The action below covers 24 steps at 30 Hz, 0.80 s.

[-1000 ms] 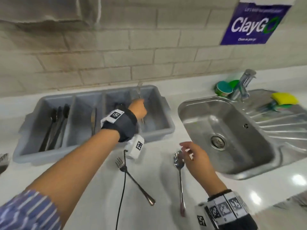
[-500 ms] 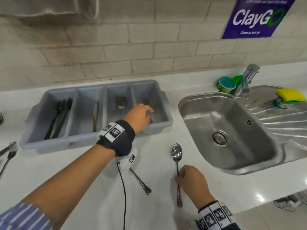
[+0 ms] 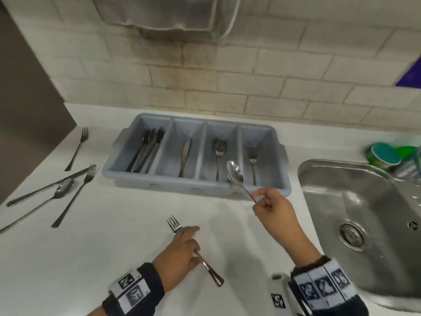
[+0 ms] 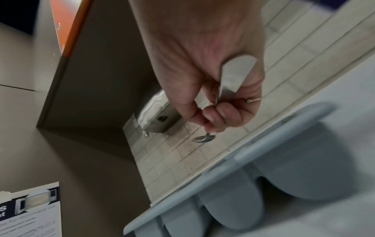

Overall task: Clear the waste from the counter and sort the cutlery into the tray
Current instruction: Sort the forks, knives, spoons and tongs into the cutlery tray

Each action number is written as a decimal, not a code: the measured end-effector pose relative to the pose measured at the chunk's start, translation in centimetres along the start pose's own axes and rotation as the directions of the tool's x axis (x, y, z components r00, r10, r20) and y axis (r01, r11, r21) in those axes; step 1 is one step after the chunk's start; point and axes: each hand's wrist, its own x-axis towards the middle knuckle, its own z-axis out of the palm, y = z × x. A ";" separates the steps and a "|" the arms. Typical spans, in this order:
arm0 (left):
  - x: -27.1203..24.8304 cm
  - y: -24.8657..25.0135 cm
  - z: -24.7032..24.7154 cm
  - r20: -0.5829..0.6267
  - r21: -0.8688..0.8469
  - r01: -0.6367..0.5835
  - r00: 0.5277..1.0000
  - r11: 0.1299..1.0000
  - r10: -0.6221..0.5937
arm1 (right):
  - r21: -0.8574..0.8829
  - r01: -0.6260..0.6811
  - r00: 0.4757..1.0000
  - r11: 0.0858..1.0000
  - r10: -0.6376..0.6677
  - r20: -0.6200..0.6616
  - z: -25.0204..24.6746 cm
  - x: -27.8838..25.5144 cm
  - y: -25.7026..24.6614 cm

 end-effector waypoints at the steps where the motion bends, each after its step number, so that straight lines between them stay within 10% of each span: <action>1: -0.3 -0.6 -0.4 -0.072 0.013 -0.011 0.997 1.000 0.012 | 0.016 0.019 1.000 1.000 -0.018 -0.007 1.1 2.3 -1.2; 6: -2.0 -3.8 -0.8 -0.231 -0.133 0.211 0.944 0.968 -0.237 | -0.123 0.016 0.999 0.992 -0.012 0.037 6.9 12.9 -4.7; 14: -2.8 -5.1 -1.8 -0.092 -0.267 0.430 0.879 0.862 -0.467 | -0.490 -0.009 0.983 0.872 0.098 0.157 12.0 17.4 -4.4; 24: -2.4 -3.8 -5.8 -0.118 -0.579 0.299 0.890 0.759 -0.441 | -0.067 0.104 0.993 0.992 -0.100 0.059 8.2 11.8 -3.3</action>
